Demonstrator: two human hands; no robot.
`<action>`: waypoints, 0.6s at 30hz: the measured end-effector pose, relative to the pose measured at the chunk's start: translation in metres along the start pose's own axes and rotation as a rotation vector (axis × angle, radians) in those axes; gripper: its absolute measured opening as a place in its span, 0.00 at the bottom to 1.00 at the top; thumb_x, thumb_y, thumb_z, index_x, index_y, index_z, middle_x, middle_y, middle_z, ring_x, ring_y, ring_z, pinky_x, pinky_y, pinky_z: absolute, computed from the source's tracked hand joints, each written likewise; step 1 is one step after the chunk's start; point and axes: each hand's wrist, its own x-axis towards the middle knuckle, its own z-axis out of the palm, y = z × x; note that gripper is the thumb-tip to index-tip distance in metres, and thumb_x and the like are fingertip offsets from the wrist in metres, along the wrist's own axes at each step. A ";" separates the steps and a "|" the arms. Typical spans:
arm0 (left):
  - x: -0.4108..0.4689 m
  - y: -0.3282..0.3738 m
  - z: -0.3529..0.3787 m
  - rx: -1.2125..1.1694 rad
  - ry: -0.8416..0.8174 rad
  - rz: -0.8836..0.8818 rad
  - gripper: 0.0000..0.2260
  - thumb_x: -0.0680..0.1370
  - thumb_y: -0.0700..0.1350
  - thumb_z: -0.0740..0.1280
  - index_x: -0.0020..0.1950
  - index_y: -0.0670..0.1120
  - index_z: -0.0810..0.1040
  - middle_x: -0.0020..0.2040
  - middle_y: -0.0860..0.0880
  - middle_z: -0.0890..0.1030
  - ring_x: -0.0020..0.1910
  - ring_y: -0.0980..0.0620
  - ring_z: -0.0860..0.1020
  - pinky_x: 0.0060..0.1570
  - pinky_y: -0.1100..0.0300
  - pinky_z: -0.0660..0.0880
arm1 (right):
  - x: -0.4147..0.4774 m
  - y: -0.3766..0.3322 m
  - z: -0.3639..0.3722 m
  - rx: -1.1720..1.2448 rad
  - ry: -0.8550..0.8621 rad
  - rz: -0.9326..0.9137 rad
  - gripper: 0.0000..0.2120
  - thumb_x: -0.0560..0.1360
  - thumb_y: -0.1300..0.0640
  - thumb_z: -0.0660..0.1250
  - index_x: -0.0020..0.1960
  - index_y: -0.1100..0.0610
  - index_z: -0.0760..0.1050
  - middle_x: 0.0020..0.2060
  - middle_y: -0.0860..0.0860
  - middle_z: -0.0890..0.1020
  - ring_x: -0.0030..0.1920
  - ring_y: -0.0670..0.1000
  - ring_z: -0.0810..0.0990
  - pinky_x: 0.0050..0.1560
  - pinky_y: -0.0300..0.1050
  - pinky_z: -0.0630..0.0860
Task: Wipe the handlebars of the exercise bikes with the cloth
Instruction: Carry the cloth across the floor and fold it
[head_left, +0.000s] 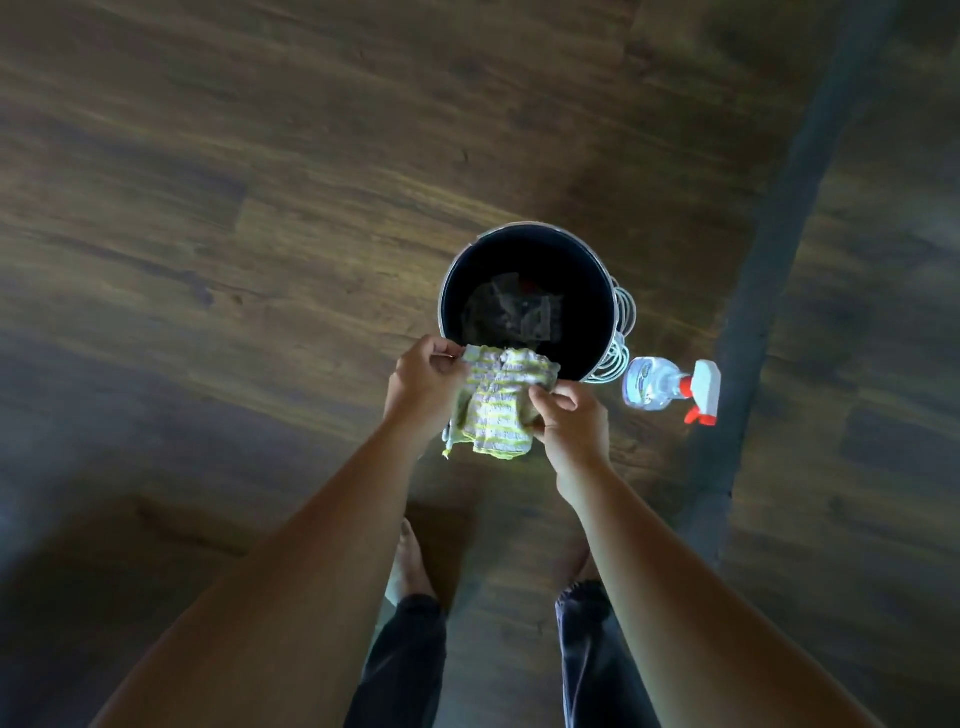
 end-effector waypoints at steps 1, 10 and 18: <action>0.006 -0.003 0.003 0.024 0.002 0.006 0.06 0.75 0.46 0.73 0.44 0.55 0.77 0.42 0.56 0.84 0.43 0.55 0.82 0.44 0.60 0.75 | 0.006 0.004 0.002 0.000 0.000 0.003 0.04 0.75 0.53 0.73 0.43 0.49 0.79 0.42 0.50 0.86 0.45 0.53 0.86 0.52 0.63 0.81; 0.028 -0.012 0.018 0.197 0.042 0.042 0.03 0.77 0.44 0.69 0.50 0.51 0.79 0.41 0.58 0.79 0.42 0.59 0.78 0.31 0.75 0.66 | 0.036 0.030 0.007 -0.065 0.015 0.000 0.19 0.60 0.34 0.69 0.42 0.46 0.79 0.43 0.48 0.87 0.46 0.52 0.86 0.51 0.60 0.82; 0.032 -0.016 0.020 0.265 0.087 0.065 0.06 0.77 0.46 0.71 0.50 0.52 0.76 0.45 0.56 0.78 0.42 0.59 0.76 0.36 0.69 0.65 | 0.034 0.030 0.006 -0.148 0.074 -0.045 0.10 0.74 0.47 0.72 0.52 0.48 0.75 0.43 0.47 0.84 0.46 0.52 0.85 0.52 0.58 0.81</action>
